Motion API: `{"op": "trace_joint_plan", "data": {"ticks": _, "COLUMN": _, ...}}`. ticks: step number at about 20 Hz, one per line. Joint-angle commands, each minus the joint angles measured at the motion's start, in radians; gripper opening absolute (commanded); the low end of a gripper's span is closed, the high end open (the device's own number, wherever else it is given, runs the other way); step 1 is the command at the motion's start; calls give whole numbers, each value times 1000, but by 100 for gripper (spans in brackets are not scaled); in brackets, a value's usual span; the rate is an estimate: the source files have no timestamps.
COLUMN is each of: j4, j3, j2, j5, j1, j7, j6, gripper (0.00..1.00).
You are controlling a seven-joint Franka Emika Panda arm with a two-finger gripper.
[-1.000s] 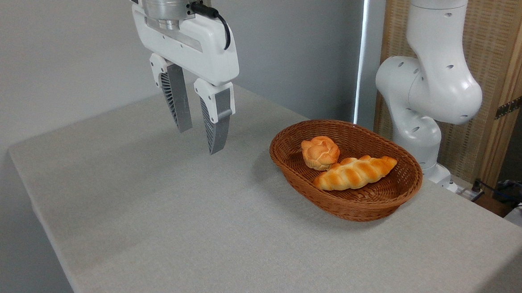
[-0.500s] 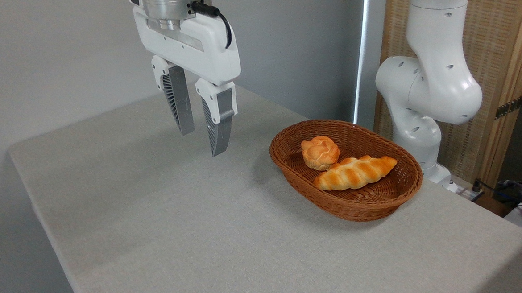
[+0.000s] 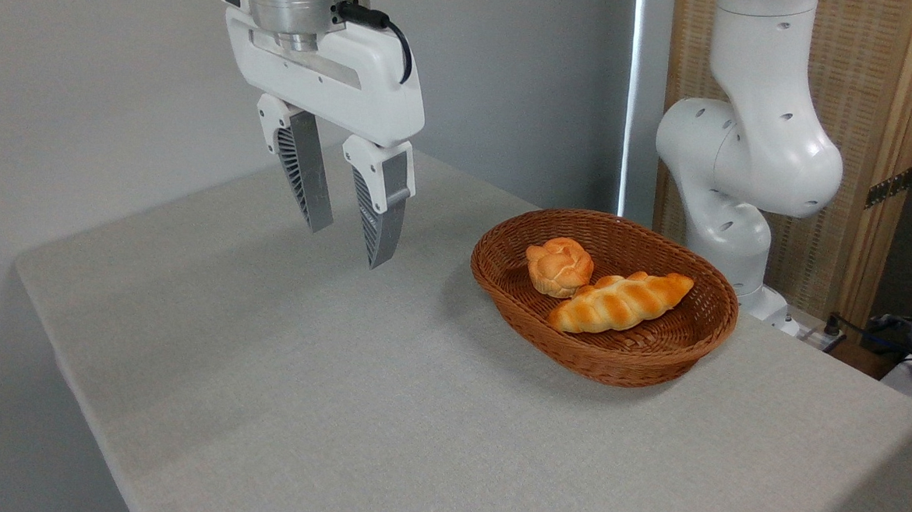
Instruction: Put bread into the basket
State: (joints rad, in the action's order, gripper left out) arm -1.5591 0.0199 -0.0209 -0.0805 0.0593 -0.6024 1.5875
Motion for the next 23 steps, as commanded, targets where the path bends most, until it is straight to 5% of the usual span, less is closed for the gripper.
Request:
{"op": "trace_joint_plan", "data": {"ticks": 1, "j4": 7, "j3": 0, "j2": -1, "j5": -13, "j1": -6, "j7": 6, "j6": 15, "gripper": 100}}
{"op": "trace_joint_plan", "data": {"ticks": 5, "j4": 7, "j3": -1, "j2": -1, "j5": 2, "j1": -6, "j7": 6, "j6": 15, "gripper": 100}}
{"op": "trace_joint_plan", "data": {"ticks": 7, "j4": 7, "j3": -11, "j2": -1, "j5": 56, "j1": -6, "j7": 6, "j6": 15, "gripper": 100}}
{"op": "trace_joint_plan", "data": {"ticks": 23, "j4": 7, "j3": -12, "j2": -2, "j5": 65, "j1": -6, "j7": 4, "j6": 15, "gripper": 100}}
